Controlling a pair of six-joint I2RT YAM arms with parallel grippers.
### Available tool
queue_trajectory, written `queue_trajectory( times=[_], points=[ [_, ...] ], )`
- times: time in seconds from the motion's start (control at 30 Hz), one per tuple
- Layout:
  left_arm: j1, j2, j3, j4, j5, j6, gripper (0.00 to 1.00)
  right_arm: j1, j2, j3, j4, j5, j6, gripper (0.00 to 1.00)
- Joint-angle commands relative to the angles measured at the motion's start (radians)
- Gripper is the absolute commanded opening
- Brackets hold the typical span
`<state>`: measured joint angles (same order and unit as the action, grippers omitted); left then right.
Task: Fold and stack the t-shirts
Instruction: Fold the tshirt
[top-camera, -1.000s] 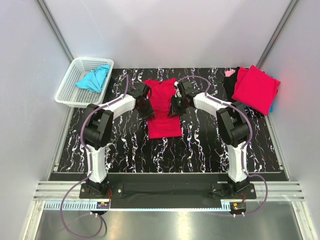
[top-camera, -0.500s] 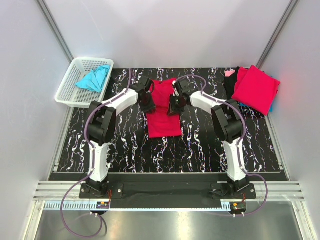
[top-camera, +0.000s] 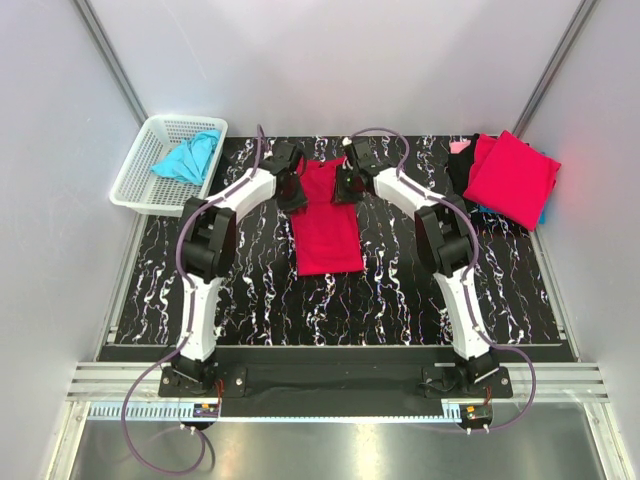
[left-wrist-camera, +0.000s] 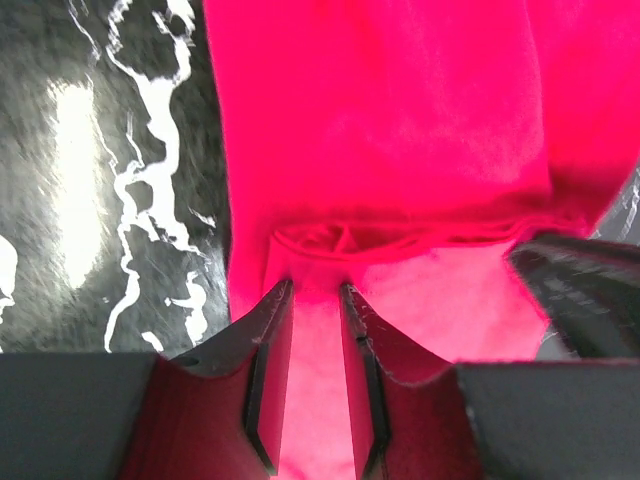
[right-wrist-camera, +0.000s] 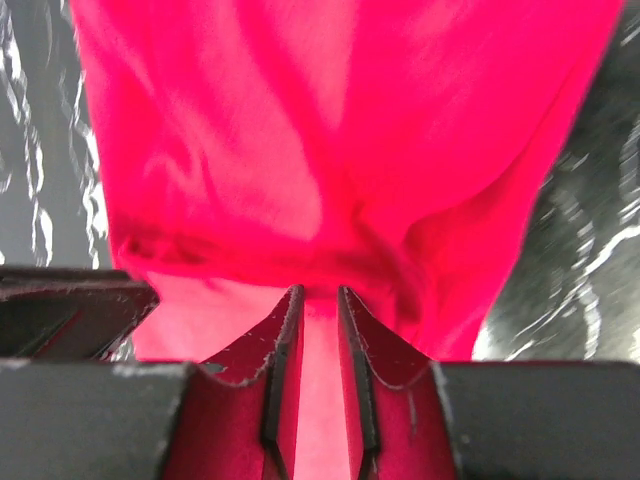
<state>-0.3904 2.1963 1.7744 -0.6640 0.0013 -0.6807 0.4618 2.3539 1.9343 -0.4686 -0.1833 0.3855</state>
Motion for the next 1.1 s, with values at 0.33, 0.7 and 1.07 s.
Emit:
queue_trajectory(
  times=[0.33,0.7,1.07],
  points=[
    [0.033,-0.151,-0.068,0.021,-0.253,-0.011,0.33,-0.101,-0.073,0.019,-0.044,0.241,-0.027,0.42],
    [0.036,-0.379,-0.503,0.193,0.304,-0.042,0.38,-0.126,-0.473,-0.558,-0.019,-0.117,-0.028,0.69],
    [0.03,-0.5,-0.76,0.31,0.387,-0.118,0.39,-0.126,-0.653,-0.863,0.163,-0.385,0.039,0.69]
  ],
)
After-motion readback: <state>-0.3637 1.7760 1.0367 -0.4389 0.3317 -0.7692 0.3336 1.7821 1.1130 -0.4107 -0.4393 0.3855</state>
